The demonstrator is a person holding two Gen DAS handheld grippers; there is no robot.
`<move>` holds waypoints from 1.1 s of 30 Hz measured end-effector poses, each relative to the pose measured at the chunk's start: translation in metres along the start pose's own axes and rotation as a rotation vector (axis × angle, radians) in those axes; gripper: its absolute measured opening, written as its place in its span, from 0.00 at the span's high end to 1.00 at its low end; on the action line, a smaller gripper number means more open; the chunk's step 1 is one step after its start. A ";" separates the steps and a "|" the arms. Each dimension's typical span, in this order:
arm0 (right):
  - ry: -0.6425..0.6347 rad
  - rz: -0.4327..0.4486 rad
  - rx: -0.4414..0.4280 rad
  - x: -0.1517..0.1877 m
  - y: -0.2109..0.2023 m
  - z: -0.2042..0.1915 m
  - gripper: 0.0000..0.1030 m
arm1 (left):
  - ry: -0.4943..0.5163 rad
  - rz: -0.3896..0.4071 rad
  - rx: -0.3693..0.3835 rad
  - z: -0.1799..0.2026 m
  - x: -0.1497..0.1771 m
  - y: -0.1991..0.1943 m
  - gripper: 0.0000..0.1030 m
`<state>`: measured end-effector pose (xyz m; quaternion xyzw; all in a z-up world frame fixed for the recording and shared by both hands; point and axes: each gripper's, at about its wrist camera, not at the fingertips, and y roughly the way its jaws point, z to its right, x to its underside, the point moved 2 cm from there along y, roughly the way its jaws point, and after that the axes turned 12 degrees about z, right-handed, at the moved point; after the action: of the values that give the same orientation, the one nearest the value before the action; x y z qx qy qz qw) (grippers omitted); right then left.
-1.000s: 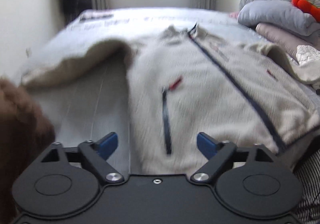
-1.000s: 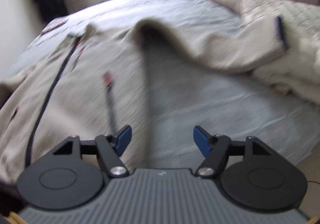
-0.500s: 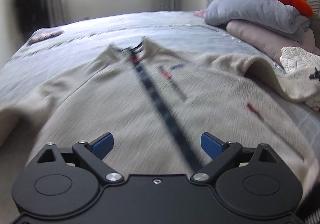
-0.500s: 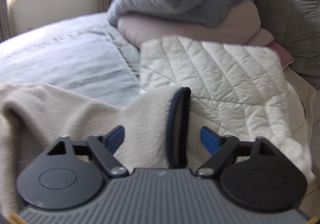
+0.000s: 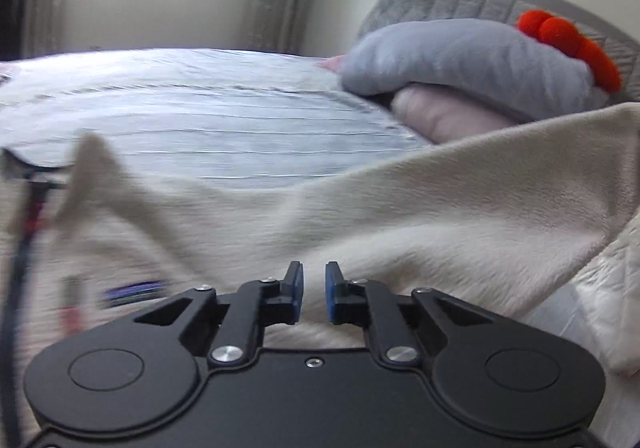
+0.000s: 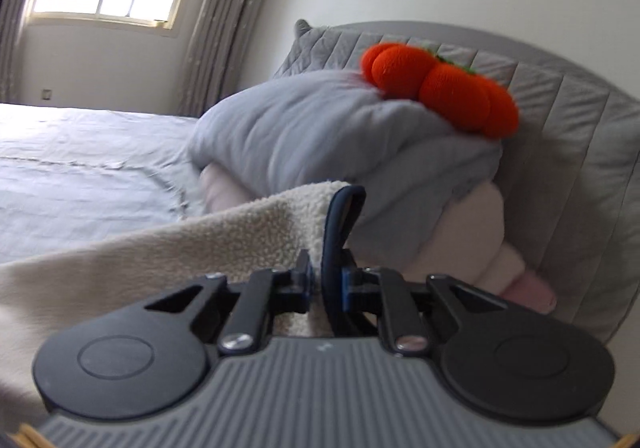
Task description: Fold large clothes
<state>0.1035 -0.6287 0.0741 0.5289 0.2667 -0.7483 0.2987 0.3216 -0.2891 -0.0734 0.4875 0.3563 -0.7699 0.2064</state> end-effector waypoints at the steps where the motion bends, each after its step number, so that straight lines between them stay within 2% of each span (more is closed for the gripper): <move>1: -0.025 0.004 0.011 0.000 0.009 -0.003 0.88 | -0.017 -0.013 0.042 0.010 0.004 0.015 0.89; 4: -0.071 -0.031 0.023 0.008 0.039 -0.012 0.88 | -0.059 -0.099 0.141 0.041 0.028 0.060 0.89; 6: -0.100 -0.080 0.053 0.019 0.060 -0.020 0.91 | -0.038 -0.111 0.151 0.060 0.048 0.079 0.90; 8: -0.128 -0.130 0.087 0.035 0.076 -0.024 0.91 | -0.008 -0.096 0.140 0.070 0.047 0.084 0.90; 9: -0.124 -0.169 0.099 0.042 0.082 -0.024 0.88 | -0.019 -0.101 0.141 0.069 0.046 0.085 0.89; 11: -0.120 -0.193 0.132 0.051 0.080 -0.024 0.84 | -0.042 -0.100 0.153 0.065 0.044 0.081 0.88; 12: -0.114 -0.187 0.125 0.050 0.075 -0.025 0.76 | -0.043 -0.096 0.155 0.064 0.042 0.077 0.87; 13: -0.107 -0.178 0.107 0.048 0.067 -0.025 0.58 | -0.034 -0.092 0.151 0.064 0.039 0.071 0.86; 14: -0.100 -0.162 0.089 0.045 0.058 -0.025 0.49 | -0.018 -0.090 0.142 0.065 0.036 0.062 0.79; 15: -0.095 -0.146 0.071 0.042 0.047 -0.026 0.37 | -0.001 -0.086 0.132 0.066 0.033 0.051 0.66; 16: -0.090 -0.141 0.047 0.037 0.037 -0.027 0.36 | 0.023 -0.073 0.125 0.066 0.029 0.037 0.58; 17: -0.082 -0.151 0.019 0.032 0.031 -0.031 0.36 | 0.054 -0.053 0.112 0.064 0.024 0.022 0.42; 18: -0.067 -0.160 -0.013 0.028 0.024 -0.033 0.35 | 0.083 -0.024 0.102 0.062 0.020 0.005 0.34; 19: -0.048 -0.166 -0.049 0.024 0.016 -0.038 0.32 | 0.113 0.002 0.092 0.056 0.015 -0.012 0.32; 20: -0.023 -0.170 -0.089 0.020 0.006 -0.044 0.30 | 0.140 0.014 0.072 0.050 0.010 -0.027 0.29; 22: 0.029 -0.171 -0.179 0.015 -0.019 -0.062 0.16 | 0.166 0.025 0.028 0.030 0.002 -0.058 0.24; 26: 0.115 -0.198 -0.363 0.012 -0.059 -0.115 0.14 | 0.209 0.037 -0.097 -0.028 -0.001 -0.119 0.09; 29: 0.139 -0.231 -0.480 0.015 -0.089 -0.168 0.14 | 0.236 0.026 -0.219 -0.075 0.009 -0.161 0.08; 33: 0.110 -0.264 -0.619 0.020 -0.128 -0.238 0.12 | 0.164 -0.001 -0.394 -0.147 0.018 -0.227 0.08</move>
<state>0.1553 -0.3748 -0.0056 0.4138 0.5629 -0.6343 0.3309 0.2515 -0.0280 -0.0507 0.4984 0.5157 -0.6435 0.2676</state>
